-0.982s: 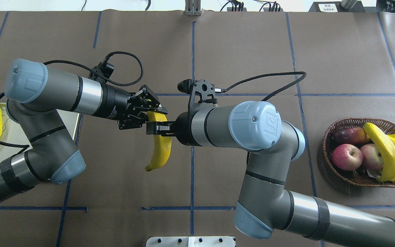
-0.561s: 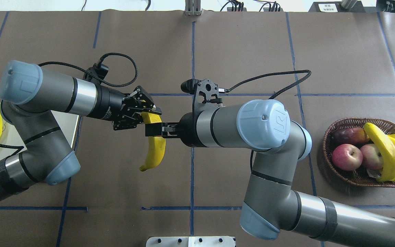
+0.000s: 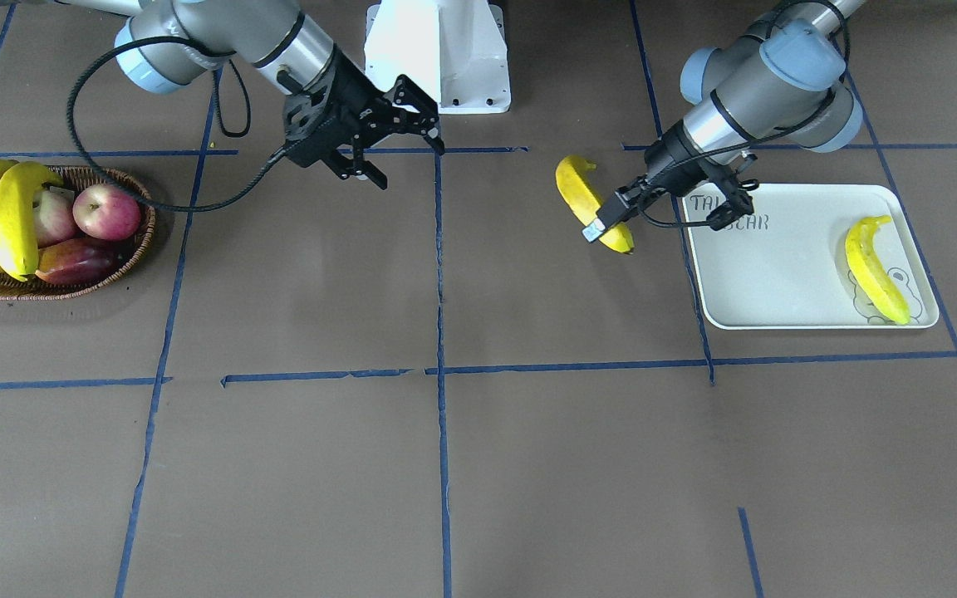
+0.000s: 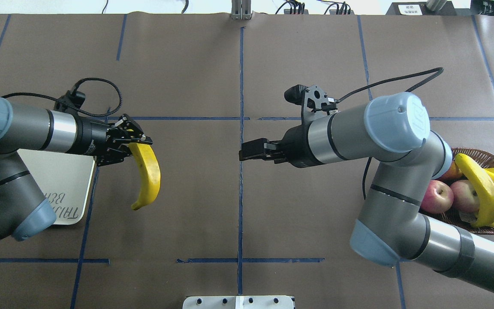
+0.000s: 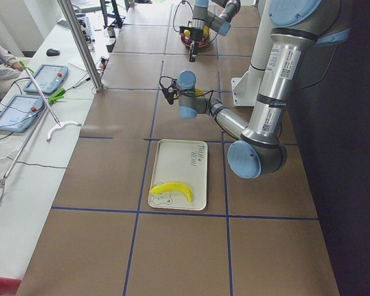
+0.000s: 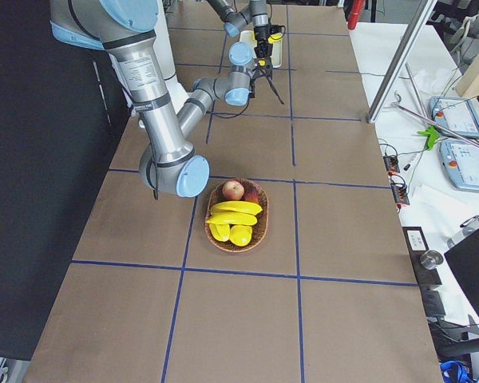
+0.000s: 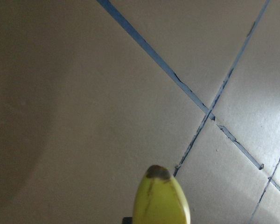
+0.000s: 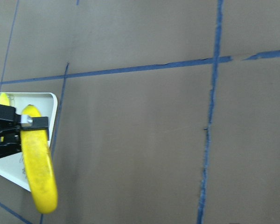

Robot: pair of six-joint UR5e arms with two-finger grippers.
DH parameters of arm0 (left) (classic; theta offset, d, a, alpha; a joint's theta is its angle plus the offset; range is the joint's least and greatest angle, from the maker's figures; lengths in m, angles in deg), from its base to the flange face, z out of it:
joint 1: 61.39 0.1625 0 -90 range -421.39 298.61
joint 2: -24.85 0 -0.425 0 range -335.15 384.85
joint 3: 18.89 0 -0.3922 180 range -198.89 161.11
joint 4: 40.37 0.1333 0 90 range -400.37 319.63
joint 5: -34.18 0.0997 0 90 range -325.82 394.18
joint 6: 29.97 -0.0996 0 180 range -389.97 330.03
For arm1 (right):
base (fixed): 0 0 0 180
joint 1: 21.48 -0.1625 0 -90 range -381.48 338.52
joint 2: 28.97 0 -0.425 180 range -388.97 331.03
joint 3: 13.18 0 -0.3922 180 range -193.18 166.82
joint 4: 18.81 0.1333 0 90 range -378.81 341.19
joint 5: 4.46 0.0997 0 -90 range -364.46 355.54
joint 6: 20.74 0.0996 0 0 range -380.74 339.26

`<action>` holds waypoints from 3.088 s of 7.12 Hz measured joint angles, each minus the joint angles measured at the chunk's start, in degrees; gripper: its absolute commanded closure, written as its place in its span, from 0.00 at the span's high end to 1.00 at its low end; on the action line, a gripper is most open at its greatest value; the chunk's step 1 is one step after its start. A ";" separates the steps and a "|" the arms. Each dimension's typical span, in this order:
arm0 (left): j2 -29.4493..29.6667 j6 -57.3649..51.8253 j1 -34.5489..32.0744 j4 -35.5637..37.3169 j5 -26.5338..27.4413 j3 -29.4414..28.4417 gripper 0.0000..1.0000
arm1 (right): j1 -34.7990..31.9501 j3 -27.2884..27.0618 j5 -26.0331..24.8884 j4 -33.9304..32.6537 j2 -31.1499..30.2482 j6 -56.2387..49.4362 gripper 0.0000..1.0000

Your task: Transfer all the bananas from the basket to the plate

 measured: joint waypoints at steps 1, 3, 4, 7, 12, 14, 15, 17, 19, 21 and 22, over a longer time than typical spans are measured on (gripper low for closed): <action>-3.33 -0.45 -1.70 -0.06 0.91 0.11 0.02 | -1.95 -0.09 1.94 -0.20 -2.27 -0.67 1.00; -11.09 -9.60 -4.83 -0.12 1.03 -0.25 0.02 | -4.35 -0.75 3.04 -6.06 -4.79 -5.48 1.00; -14.11 -17.39 -6.39 -0.26 0.93 -1.67 0.02 | -5.17 -2.41 3.14 -12.53 -5.33 -9.76 1.00; -15.89 -36.72 -13.91 -0.44 -1.54 -11.62 0.35 | -5.61 -7.94 3.13 -24.26 -6.85 -17.46 1.00; -13.84 -43.71 -23.42 0.16 -15.12 -15.64 1.00 | -5.46 -8.43 2.99 -25.11 -6.80 -17.99 1.00; -13.59 -43.61 -25.95 0.15 -19.32 -12.32 1.00 | -5.57 -9.16 2.84 -24.95 -8.13 -18.21 1.00; -13.66 -43.46 -25.69 -0.03 -18.33 -8.46 1.00 | -5.63 -11.41 2.72 -24.72 -11.39 -19.57 1.00; -13.78 -43.12 -22.72 -0.53 -16.05 -3.40 1.00 | -6.40 -17.36 2.65 -24.16 -21.46 -26.97 1.00; -13.76 -43.02 -21.06 -0.69 -15.78 -1.70 1.00 | -9.29 -19.75 2.82 -17.69 -33.77 -36.31 1.00; -13.87 -43.07 -20.31 -0.76 -15.73 -1.50 1.00 | -11.98 -16.90 2.75 -8.23 -42.91 -42.67 1.00; -14.01 -43.10 -20.13 -0.93 -15.74 -1.45 1.00 | -13.02 -15.56 2.39 -5.83 -45.86 -45.56 1.00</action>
